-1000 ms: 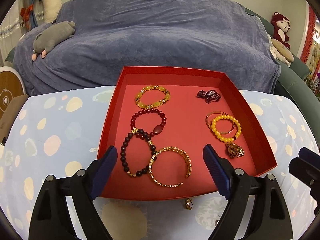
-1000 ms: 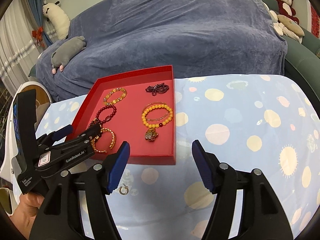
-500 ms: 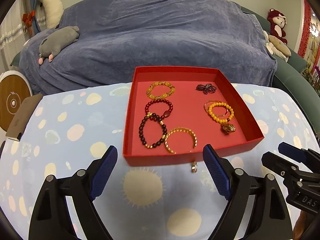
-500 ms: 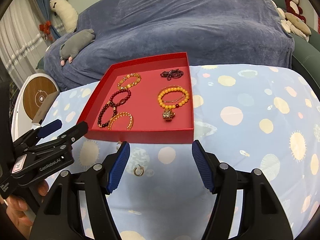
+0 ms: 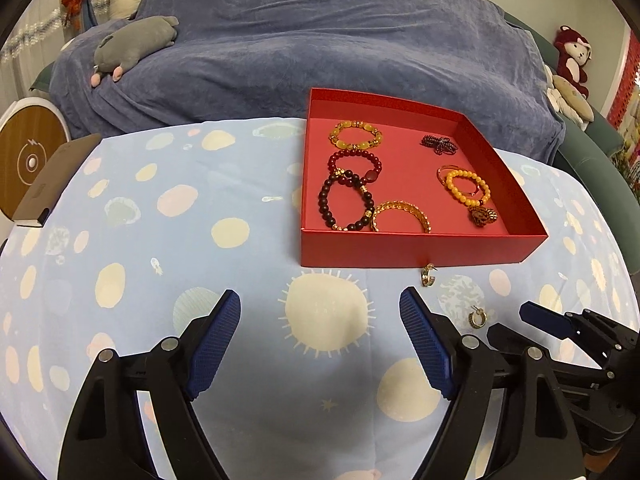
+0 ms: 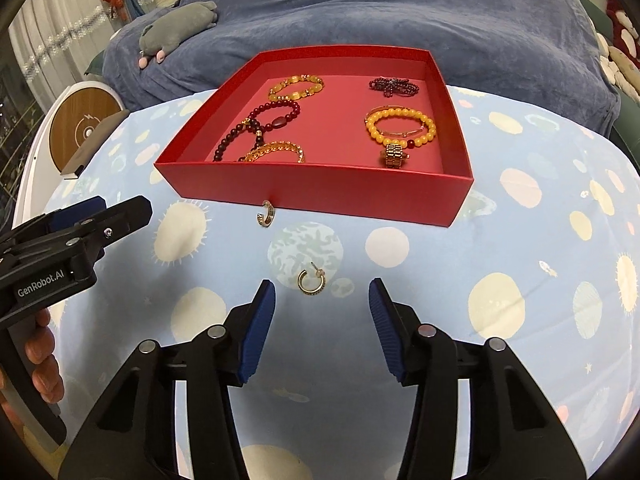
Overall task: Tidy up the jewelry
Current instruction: 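Withdraw both grippers from the box toward the gold hoop earrings, then move the right gripper to one gold hoop earring while the left approaches the other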
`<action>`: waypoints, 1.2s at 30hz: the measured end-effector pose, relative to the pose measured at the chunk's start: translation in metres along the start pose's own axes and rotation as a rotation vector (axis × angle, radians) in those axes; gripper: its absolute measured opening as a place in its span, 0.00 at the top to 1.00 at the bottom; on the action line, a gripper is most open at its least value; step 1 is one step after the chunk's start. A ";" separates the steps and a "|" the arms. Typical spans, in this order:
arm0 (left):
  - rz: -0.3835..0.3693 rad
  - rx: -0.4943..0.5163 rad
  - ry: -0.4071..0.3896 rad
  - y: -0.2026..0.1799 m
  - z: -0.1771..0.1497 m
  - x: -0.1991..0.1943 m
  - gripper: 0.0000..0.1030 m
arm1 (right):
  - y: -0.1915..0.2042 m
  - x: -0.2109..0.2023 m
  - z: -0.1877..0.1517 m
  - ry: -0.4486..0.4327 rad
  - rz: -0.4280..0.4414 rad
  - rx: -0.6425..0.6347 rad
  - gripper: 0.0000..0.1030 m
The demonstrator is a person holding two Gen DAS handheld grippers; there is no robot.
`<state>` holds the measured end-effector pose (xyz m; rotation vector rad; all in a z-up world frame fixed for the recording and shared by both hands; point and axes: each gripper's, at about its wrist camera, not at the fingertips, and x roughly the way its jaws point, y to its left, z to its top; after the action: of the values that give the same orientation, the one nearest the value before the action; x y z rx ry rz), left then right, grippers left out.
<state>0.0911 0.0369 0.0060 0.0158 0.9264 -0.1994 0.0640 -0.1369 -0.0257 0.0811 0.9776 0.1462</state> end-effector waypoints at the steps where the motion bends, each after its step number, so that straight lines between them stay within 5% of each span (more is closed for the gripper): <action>1: 0.000 0.001 0.007 -0.001 -0.001 0.002 0.25 | 0.000 0.002 0.000 0.001 0.001 -0.001 0.57; 25: -0.021 0.037 0.037 -0.015 -0.012 0.007 0.27 | 0.008 0.016 -0.004 0.033 0.001 -0.025 0.64; 36: -0.021 0.035 0.041 -0.013 -0.014 0.007 0.27 | 0.012 0.023 -0.003 0.028 -0.011 -0.042 0.75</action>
<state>0.0822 0.0239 -0.0069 0.0426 0.9644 -0.2353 0.0733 -0.1218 -0.0449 0.0350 1.0025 0.1587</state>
